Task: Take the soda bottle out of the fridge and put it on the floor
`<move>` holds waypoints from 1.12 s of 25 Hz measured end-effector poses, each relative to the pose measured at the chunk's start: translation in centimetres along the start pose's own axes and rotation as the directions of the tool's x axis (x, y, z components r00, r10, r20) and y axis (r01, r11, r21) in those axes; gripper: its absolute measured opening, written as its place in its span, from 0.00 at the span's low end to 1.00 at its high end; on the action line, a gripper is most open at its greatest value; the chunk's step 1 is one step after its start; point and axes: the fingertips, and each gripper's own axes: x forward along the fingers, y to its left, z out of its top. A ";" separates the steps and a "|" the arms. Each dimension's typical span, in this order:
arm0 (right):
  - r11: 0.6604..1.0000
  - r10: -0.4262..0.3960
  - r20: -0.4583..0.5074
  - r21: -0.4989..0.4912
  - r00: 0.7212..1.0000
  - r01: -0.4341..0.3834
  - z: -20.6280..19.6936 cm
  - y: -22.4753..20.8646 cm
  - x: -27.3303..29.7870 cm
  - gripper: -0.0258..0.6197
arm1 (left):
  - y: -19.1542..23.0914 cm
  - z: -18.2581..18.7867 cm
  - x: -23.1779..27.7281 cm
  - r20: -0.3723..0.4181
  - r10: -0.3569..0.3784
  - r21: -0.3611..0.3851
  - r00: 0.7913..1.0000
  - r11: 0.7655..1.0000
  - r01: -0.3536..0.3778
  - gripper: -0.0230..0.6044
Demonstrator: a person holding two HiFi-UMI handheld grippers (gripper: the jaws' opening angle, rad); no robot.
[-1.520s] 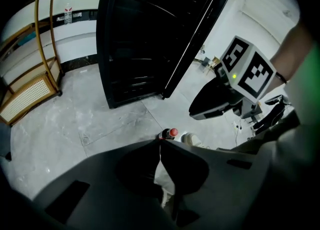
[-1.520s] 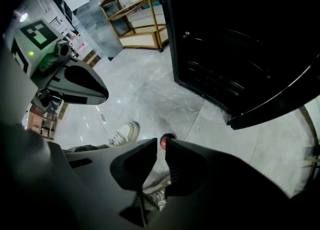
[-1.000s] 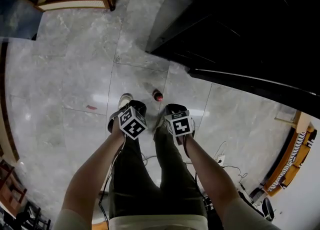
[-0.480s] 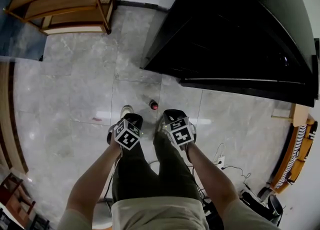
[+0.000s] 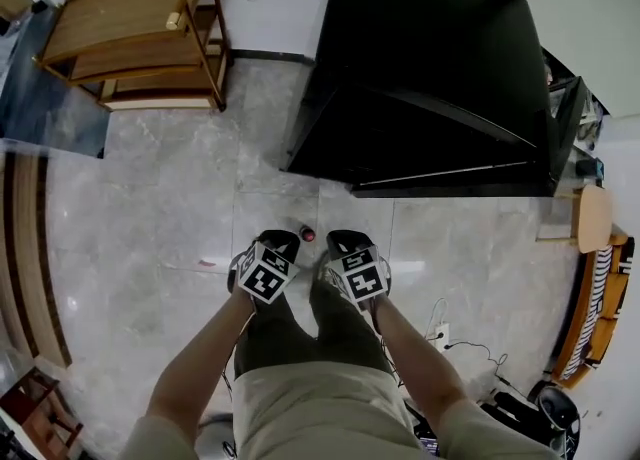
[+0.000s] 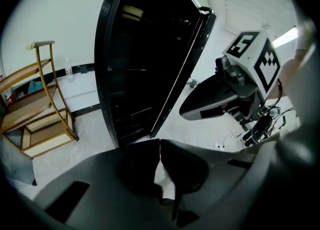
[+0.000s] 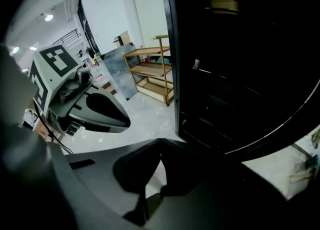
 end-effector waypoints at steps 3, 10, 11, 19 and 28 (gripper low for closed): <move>1.000 0.001 0.038 0.024 0.999 -0.002 1.9 -0.1 -2.1 0.03 | 0.0 3.0 -2.3 0.012 0.028 0.057 1.000 0.998 -0.029 0.05; 1.000 0.005 0.142 -0.025 0.990 -0.002 7.1 0.7 -9.3 0.03 | -1.2 8.3 -8.0 0.059 0.058 0.156 0.997 0.986 -0.067 0.05; 1.000 0.004 0.165 -0.030 0.986 0.001 7.8 0.7 -10.3 0.03 | -1.5 8.9 -8.7 0.066 0.059 0.167 0.996 0.984 -0.069 0.05; 0.992 -0.021 0.299 -0.113 0.954 0.057 12.7 1.8 -19.2 0.03 | -3.7 13.5 -13.0 0.151 0.063 0.162 0.987 0.983 -0.088 0.05; 0.971 -0.060 0.477 -0.176 0.877 0.162 16.6 2.2 -27.8 0.03 | -7.5 20.6 -20.2 0.267 0.045 0.296 0.963 0.947 -0.127 0.05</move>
